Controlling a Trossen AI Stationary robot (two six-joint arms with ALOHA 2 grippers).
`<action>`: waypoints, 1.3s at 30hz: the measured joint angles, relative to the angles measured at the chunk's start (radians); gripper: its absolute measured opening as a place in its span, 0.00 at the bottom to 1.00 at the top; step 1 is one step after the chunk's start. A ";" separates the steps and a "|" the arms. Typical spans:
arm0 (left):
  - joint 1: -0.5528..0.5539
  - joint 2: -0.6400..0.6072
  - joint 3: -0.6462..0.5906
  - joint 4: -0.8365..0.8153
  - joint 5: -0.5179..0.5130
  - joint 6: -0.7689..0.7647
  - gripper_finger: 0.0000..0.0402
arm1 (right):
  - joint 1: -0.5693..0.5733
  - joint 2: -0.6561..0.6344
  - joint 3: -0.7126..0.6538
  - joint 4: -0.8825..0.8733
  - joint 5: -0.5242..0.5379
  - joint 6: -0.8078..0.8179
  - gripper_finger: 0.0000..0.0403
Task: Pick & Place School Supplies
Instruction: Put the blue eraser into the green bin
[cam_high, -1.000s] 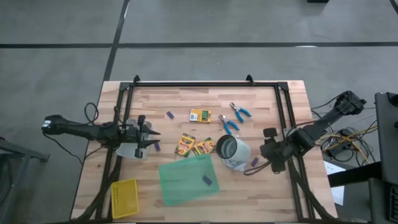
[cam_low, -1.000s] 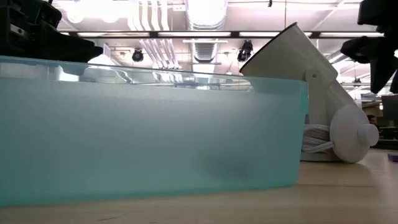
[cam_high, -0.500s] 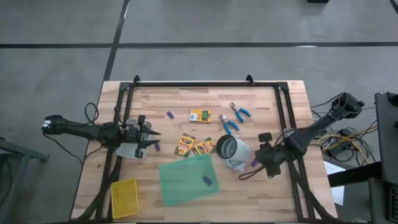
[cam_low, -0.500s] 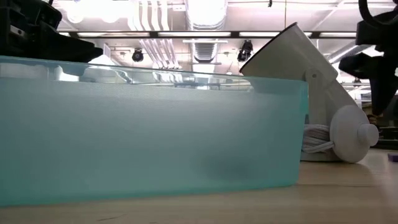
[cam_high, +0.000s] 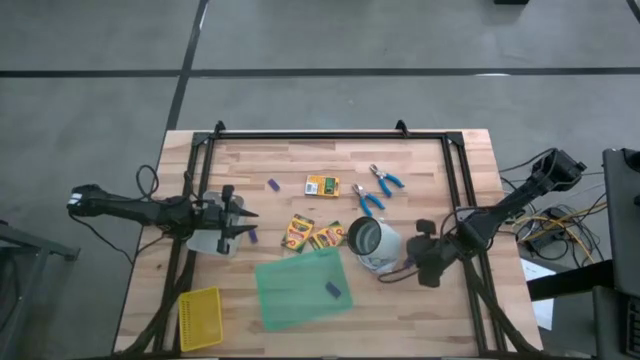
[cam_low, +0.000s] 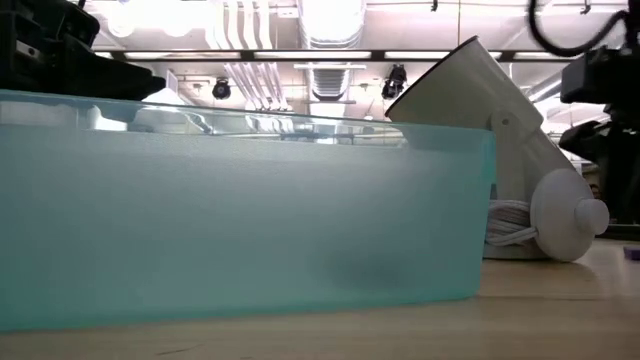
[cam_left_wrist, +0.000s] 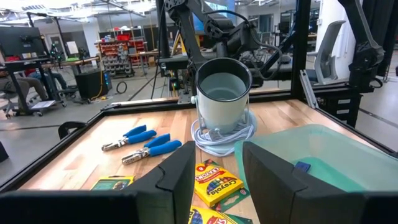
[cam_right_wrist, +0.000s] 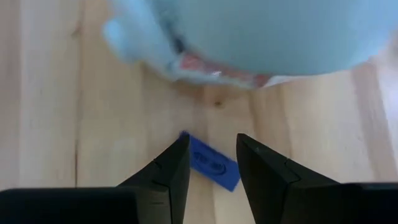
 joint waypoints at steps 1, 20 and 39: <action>0.000 0.000 0.000 0.000 0.000 0.000 0.35 | 0.000 0.000 -0.001 0.000 0.017 0.028 0.32; 0.000 0.000 0.000 0.000 0.000 0.000 0.35 | 0.000 0.002 -0.082 0.108 0.091 0.112 0.31; 0.000 0.000 0.000 0.000 0.000 0.000 0.35 | 0.020 0.001 -0.128 0.127 -0.053 0.082 0.31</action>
